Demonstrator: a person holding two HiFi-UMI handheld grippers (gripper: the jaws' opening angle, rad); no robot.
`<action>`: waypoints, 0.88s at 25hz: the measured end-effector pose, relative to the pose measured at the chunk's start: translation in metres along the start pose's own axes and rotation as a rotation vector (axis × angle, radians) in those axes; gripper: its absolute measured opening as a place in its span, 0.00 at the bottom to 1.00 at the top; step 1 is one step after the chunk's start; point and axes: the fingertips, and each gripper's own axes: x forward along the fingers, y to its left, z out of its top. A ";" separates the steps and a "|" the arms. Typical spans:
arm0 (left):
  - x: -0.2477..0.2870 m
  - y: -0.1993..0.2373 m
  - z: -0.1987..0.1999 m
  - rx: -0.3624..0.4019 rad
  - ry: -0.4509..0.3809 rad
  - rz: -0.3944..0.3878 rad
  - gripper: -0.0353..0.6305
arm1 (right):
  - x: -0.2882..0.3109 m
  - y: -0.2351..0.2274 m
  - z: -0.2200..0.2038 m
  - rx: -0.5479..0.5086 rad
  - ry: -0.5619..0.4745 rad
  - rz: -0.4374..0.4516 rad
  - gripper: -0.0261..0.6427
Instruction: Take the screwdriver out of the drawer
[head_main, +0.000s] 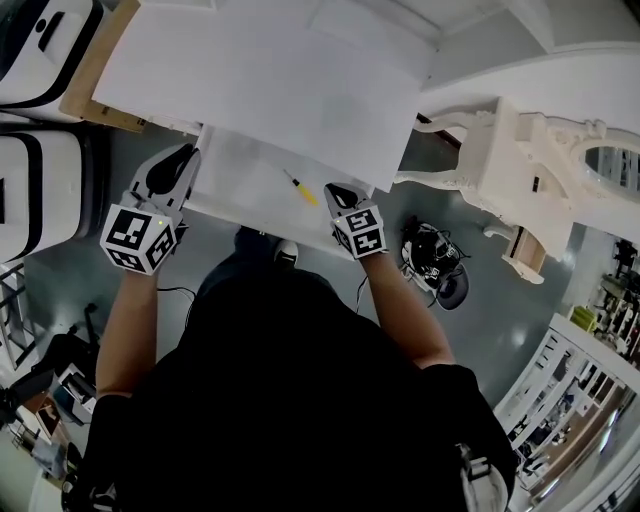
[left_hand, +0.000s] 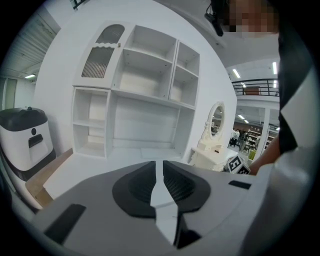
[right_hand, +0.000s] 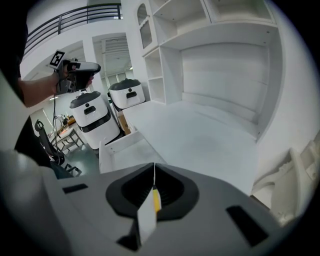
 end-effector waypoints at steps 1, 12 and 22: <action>0.001 0.002 -0.001 -0.002 0.004 -0.001 0.14 | 0.005 0.001 -0.005 -0.001 0.018 0.004 0.07; 0.020 0.026 -0.018 -0.011 0.058 -0.016 0.14 | 0.074 0.010 -0.053 0.003 0.161 0.056 0.15; 0.039 0.050 -0.045 -0.037 0.125 -0.017 0.14 | 0.123 0.007 -0.104 0.029 0.285 0.079 0.21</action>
